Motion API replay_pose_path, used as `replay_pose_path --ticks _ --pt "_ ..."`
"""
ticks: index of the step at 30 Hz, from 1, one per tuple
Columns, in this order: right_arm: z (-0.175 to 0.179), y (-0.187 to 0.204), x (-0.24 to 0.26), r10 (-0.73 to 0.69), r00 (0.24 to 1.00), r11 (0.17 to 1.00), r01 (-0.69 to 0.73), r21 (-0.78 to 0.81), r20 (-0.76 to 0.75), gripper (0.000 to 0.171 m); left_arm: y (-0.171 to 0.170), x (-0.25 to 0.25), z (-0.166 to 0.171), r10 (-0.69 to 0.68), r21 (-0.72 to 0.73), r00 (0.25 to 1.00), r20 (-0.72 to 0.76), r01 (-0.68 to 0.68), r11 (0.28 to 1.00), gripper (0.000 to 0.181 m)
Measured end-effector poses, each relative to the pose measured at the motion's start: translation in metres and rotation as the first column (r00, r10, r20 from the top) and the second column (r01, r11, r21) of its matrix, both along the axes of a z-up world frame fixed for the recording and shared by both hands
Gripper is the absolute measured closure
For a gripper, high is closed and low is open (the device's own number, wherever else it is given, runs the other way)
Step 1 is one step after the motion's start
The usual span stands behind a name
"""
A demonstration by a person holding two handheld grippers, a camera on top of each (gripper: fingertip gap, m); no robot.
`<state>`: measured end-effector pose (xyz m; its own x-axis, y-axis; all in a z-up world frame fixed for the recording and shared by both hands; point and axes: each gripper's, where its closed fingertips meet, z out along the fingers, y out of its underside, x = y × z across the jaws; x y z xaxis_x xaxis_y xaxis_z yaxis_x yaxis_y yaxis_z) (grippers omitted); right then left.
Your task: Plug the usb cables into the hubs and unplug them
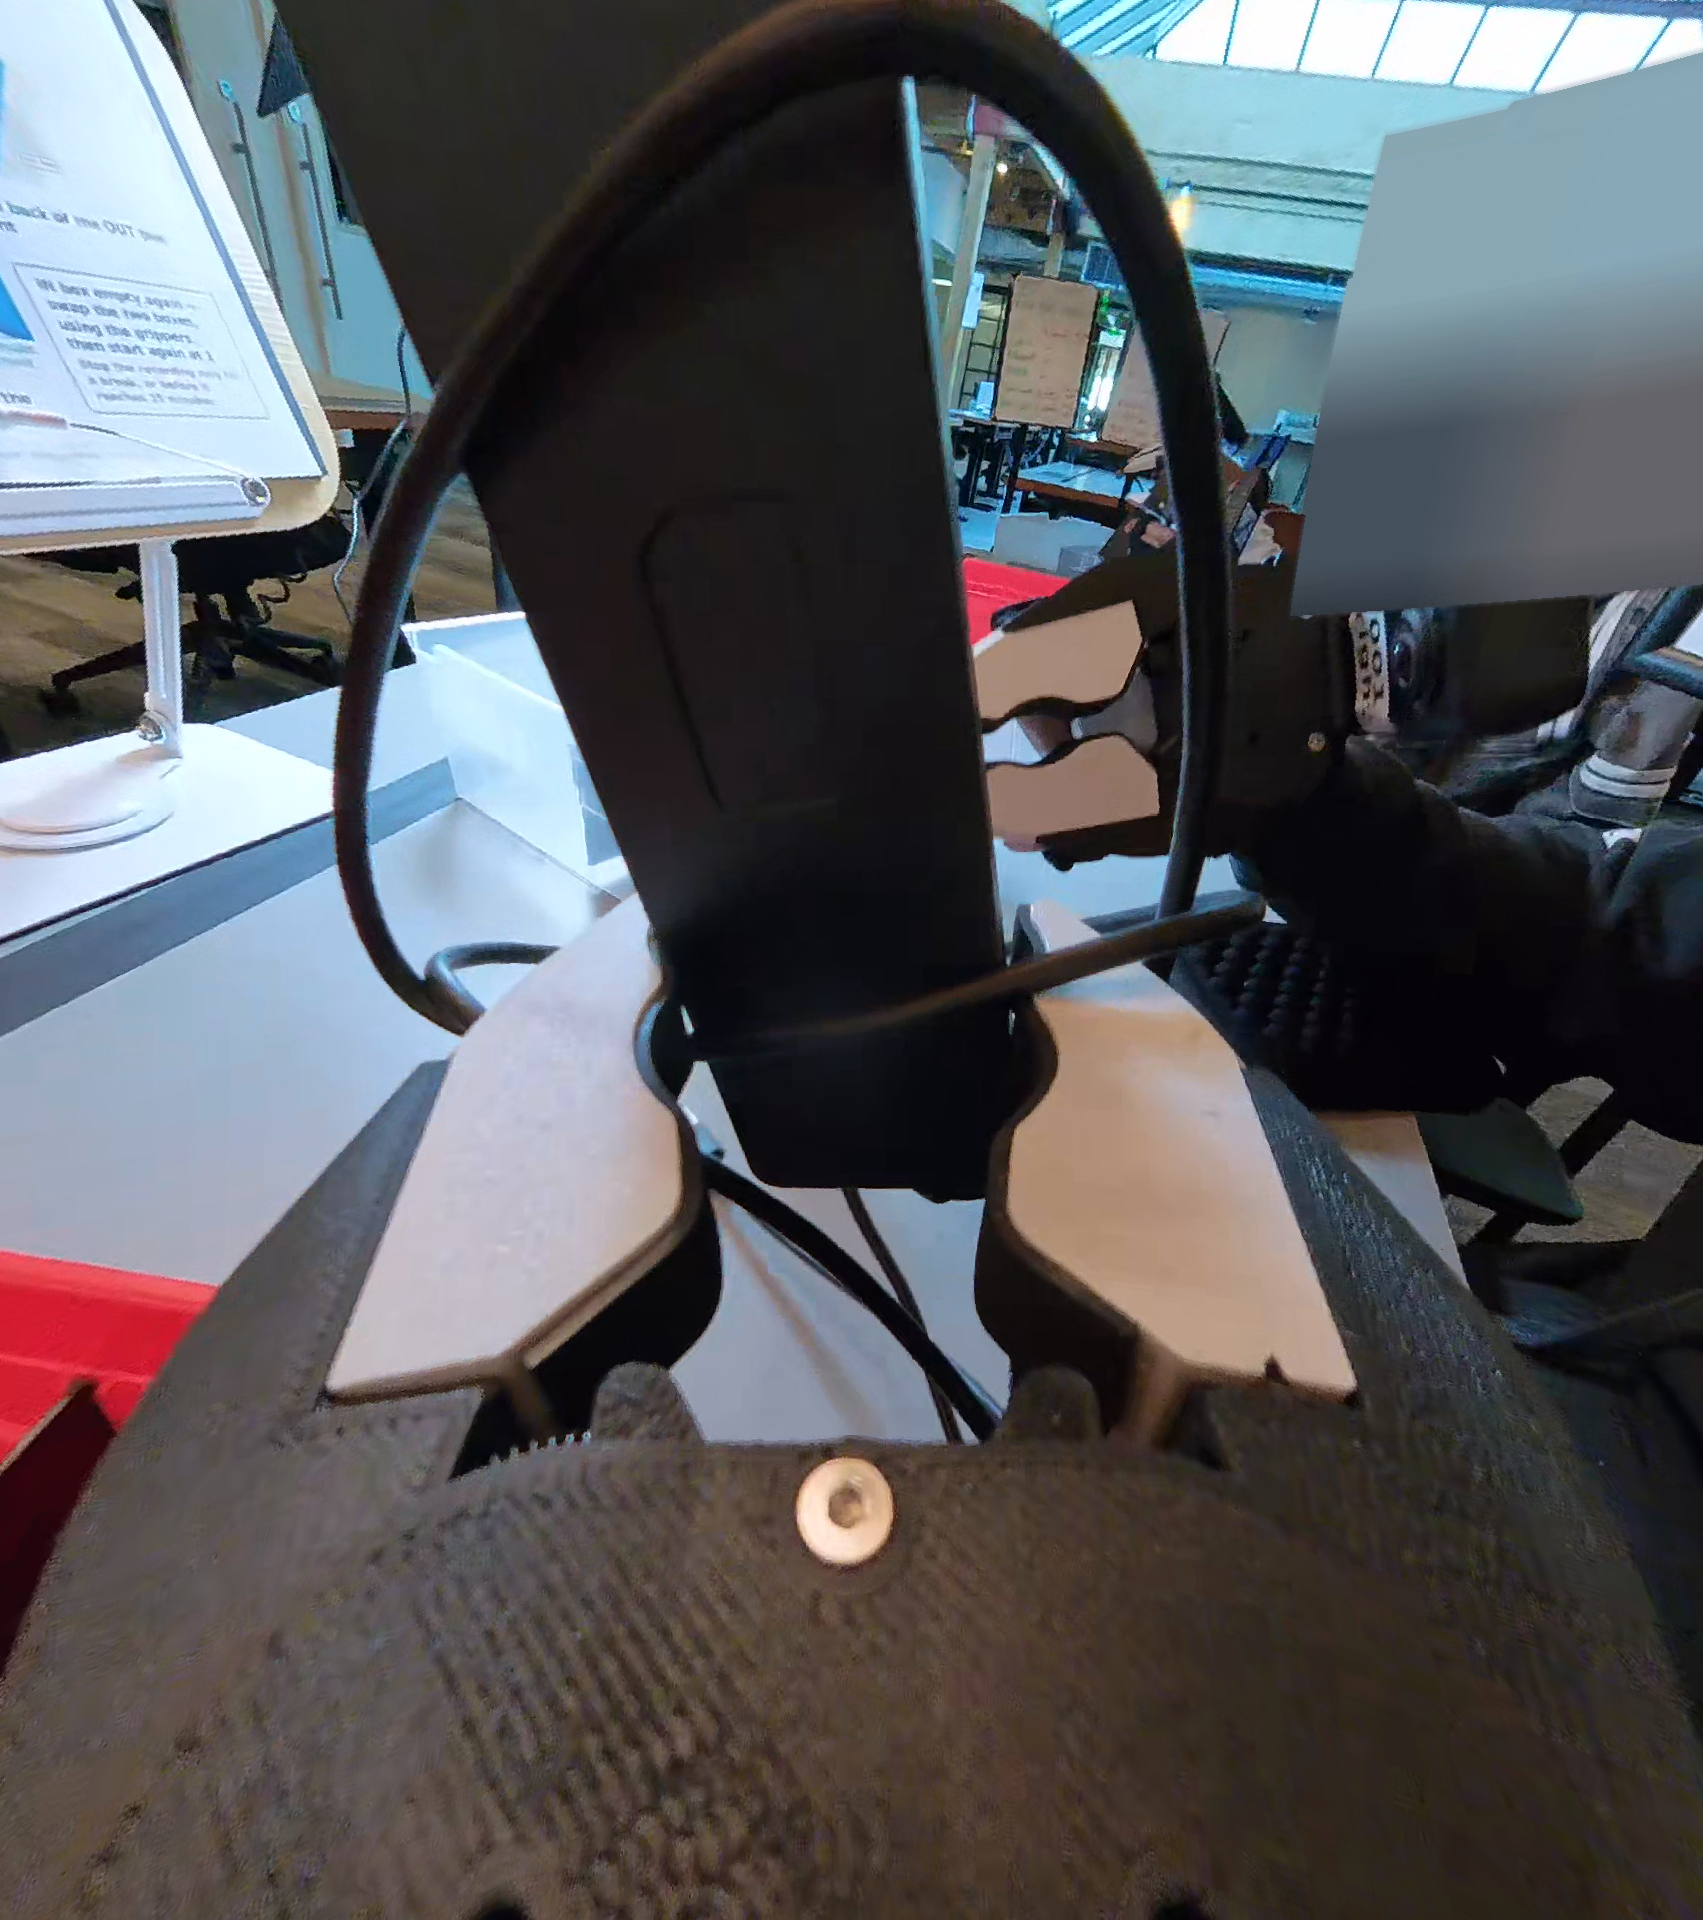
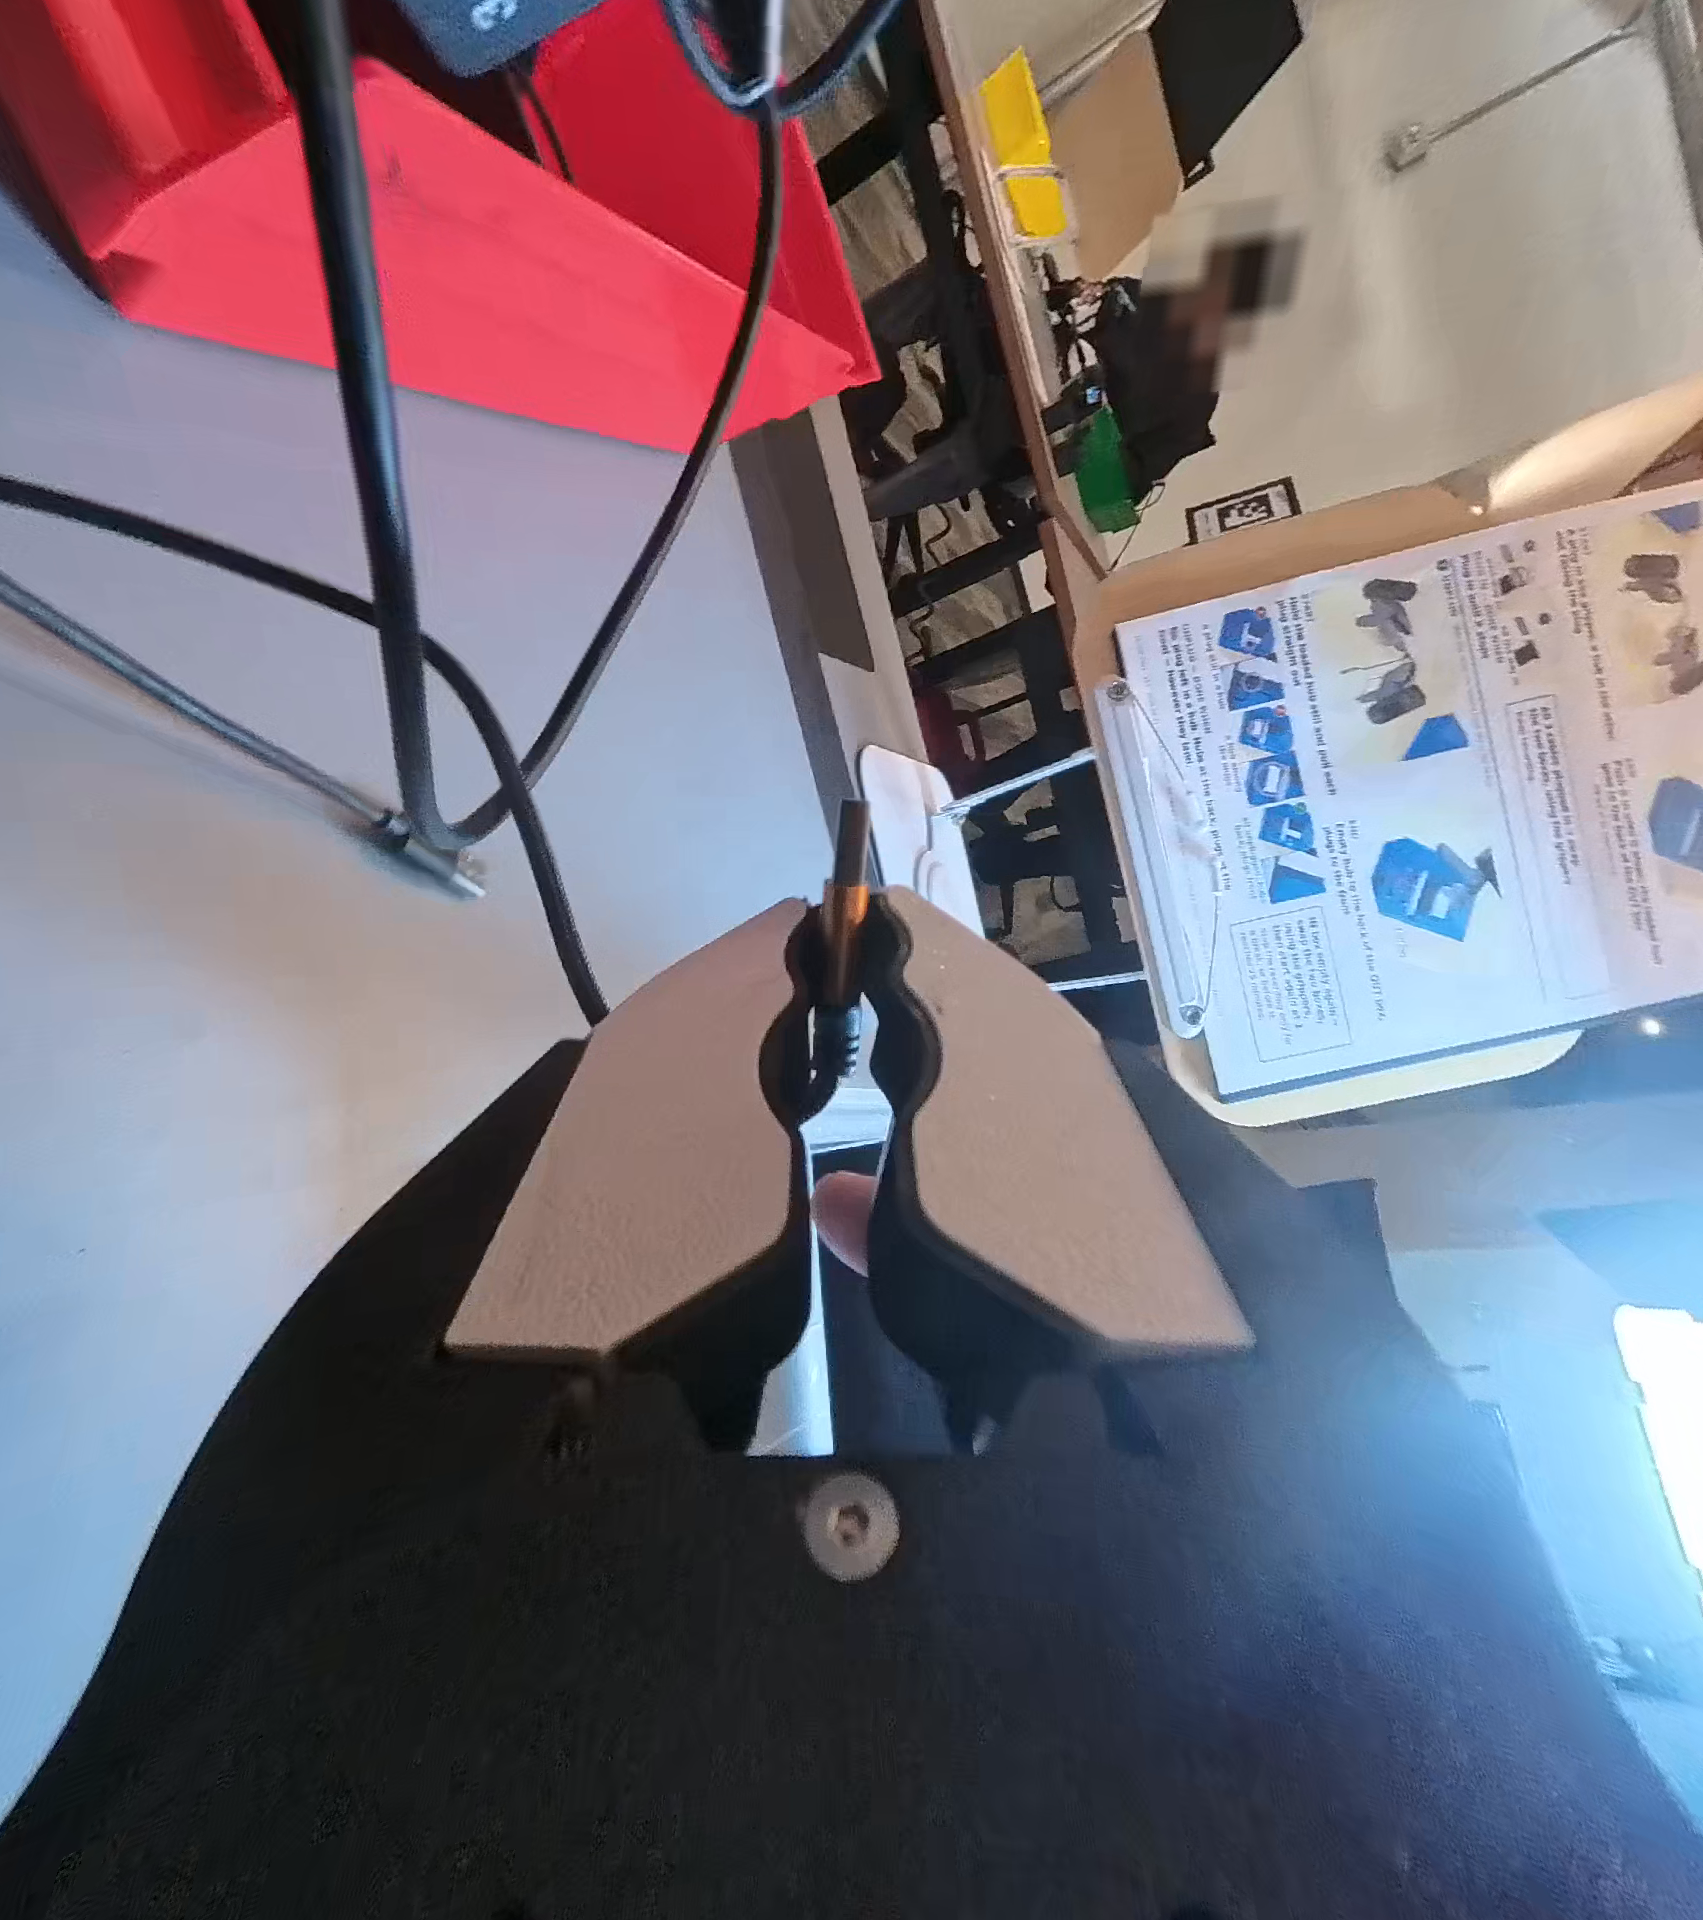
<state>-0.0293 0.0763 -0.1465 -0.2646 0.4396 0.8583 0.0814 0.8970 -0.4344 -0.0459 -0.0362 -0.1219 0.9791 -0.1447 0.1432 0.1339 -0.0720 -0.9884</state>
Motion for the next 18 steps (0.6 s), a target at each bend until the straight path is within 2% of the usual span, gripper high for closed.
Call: replay_pose_path --ticks 9,12,15,18 --pt "0.026 0.013 0.010 -0.009 0.999 0.995 0.004 -0.098 -0.053 0.164 -0.005 0.005 -0.004 -0.075 0.031 0.995 -0.061 0.077 0.997 0.121" --pt "0.040 0.020 0.014 -0.010 0.998 0.982 -0.003 -0.189 -0.067 0.164 -0.005 0.005 -0.004 -0.081 0.041 0.994 -0.072 0.084 0.996 0.121" --pt "0.064 0.035 0.020 -0.005 0.998 0.914 -0.019 -0.405 -0.057 0.164 -0.006 0.007 -0.002 -0.091 0.054 0.992 -0.082 0.096 0.994 0.121" --pt "0.091 0.054 0.026 0.054 0.998 0.760 -0.050 -0.648 -0.013 0.165 -0.008 0.014 0.000 -0.145 0.083 0.986 -0.081 0.151 0.985 0.121"
